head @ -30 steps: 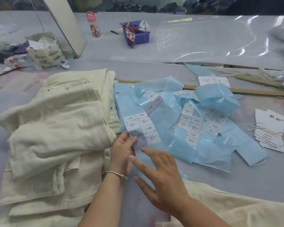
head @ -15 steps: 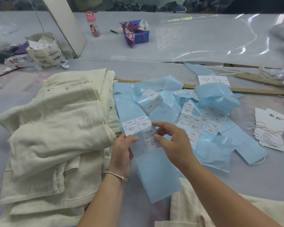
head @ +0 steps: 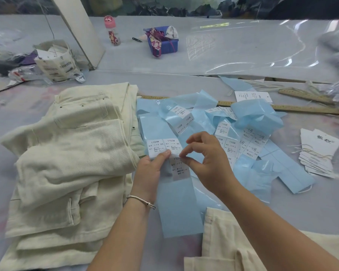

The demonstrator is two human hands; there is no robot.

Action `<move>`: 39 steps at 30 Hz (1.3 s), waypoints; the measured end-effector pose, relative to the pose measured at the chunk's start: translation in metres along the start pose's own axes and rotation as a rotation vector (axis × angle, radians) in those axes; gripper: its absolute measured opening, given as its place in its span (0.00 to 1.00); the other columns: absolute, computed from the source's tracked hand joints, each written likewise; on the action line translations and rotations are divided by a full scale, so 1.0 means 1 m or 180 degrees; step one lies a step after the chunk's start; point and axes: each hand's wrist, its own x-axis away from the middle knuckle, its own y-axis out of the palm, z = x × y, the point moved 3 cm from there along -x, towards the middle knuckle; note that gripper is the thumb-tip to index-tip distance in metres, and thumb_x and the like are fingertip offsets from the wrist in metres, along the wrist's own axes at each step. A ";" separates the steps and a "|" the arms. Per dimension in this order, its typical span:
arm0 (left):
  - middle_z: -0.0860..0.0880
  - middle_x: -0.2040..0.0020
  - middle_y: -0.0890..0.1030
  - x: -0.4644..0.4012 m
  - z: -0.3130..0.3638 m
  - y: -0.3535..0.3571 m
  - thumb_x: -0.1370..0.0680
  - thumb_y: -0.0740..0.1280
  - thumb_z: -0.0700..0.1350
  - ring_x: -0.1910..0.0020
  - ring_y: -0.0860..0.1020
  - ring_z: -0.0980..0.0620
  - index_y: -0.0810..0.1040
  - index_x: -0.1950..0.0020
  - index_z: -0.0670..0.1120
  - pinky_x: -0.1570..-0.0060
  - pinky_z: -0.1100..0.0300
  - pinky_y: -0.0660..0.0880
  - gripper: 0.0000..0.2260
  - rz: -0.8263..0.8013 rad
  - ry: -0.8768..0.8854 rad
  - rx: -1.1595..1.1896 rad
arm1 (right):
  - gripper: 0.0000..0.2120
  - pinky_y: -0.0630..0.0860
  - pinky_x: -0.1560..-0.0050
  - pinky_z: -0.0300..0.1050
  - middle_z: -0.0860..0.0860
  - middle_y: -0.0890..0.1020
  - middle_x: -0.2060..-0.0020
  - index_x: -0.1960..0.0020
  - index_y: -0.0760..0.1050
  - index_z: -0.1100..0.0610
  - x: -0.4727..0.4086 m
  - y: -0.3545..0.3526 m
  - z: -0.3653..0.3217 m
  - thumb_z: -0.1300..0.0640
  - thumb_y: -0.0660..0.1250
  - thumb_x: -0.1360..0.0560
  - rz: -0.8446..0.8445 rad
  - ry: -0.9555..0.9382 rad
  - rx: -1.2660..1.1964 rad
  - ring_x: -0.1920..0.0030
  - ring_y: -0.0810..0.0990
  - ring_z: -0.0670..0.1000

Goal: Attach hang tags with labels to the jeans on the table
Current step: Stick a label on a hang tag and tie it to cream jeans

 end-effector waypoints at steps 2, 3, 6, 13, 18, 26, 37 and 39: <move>0.43 0.53 0.86 -0.002 0.003 -0.002 0.25 0.70 0.43 0.56 0.84 0.45 0.86 0.55 0.46 0.57 0.54 0.80 0.05 0.0162 -0.0020 -0.0038 | 0.05 0.66 0.43 0.33 0.46 0.77 0.46 0.61 0.82 0.51 0.007 -0.008 -0.008 0.60 0.75 0.30 -0.0139 0.0021 -0.0190 0.42 0.70 0.43; 0.43 0.54 0.86 -0.003 0.005 -0.004 0.25 0.71 0.43 0.55 0.84 0.44 0.86 0.55 0.45 0.54 0.52 0.80 0.05 0.0297 -0.0039 -0.0006 | 0.06 0.67 0.42 0.36 0.45 0.78 0.45 0.61 0.81 0.51 0.013 -0.014 -0.011 0.60 0.76 0.31 -0.0254 0.0090 -0.0491 0.41 0.72 0.43; 0.44 0.54 0.85 -0.007 0.016 -0.016 0.27 0.73 0.45 0.52 0.83 0.41 0.84 0.54 0.43 0.45 0.43 0.79 0.07 0.0802 -0.0068 -0.0192 | 0.05 0.70 0.39 0.46 0.52 0.82 0.46 0.63 0.81 0.54 0.035 -0.042 -0.019 0.62 0.74 0.34 -0.0504 0.0466 -0.2271 0.40 0.78 0.50; 0.41 0.37 0.75 0.044 0.052 -0.007 0.24 0.64 0.63 0.38 0.73 0.40 0.70 0.33 0.42 0.41 0.50 0.70 0.30 0.1008 0.0326 -0.3389 | 0.07 0.71 0.50 0.48 0.55 0.83 0.61 0.59 0.80 0.57 0.081 -0.103 0.000 0.58 0.70 0.37 0.0251 0.1591 -0.3211 0.61 0.81 0.50; 0.51 0.41 0.76 0.117 0.050 0.065 0.28 0.69 0.61 0.38 0.73 0.53 0.80 0.42 0.49 0.35 0.55 0.69 0.21 -0.0140 0.1492 -0.2885 | 0.04 0.71 0.55 0.46 0.54 0.83 0.63 0.58 0.79 0.58 0.115 -0.129 0.009 0.61 0.65 0.27 0.0389 0.1912 -0.2825 0.64 0.80 0.49; 0.57 0.45 0.79 0.157 -0.014 0.164 0.29 0.76 0.44 0.44 0.76 0.59 0.80 0.62 0.50 0.44 0.62 0.72 0.07 -0.0946 0.0962 -0.2575 | 0.05 0.72 0.56 0.45 0.55 0.83 0.61 0.57 0.79 0.58 0.158 -0.182 0.041 0.61 0.65 0.25 0.0368 0.1896 -0.2788 0.63 0.80 0.49; 0.56 0.51 0.82 0.145 -0.073 0.262 0.30 0.76 0.36 0.52 0.79 0.59 0.80 0.67 0.43 0.56 0.72 0.71 0.08 -0.0215 0.0851 -0.2154 | 0.05 0.72 0.62 0.40 0.54 0.81 0.60 0.54 0.79 0.57 0.186 -0.273 0.182 0.65 0.67 0.25 0.0987 0.2247 -0.1622 0.66 0.78 0.48; 0.54 0.51 0.82 0.136 -0.081 0.274 0.29 0.76 0.38 0.51 0.79 0.56 0.82 0.63 0.43 0.50 0.64 0.72 0.04 -0.0072 0.0696 -0.1854 | 0.04 0.71 0.63 0.39 0.52 0.80 0.62 0.56 0.79 0.57 0.182 -0.283 0.211 0.64 0.68 0.26 0.0910 0.2236 -0.1273 0.64 0.77 0.49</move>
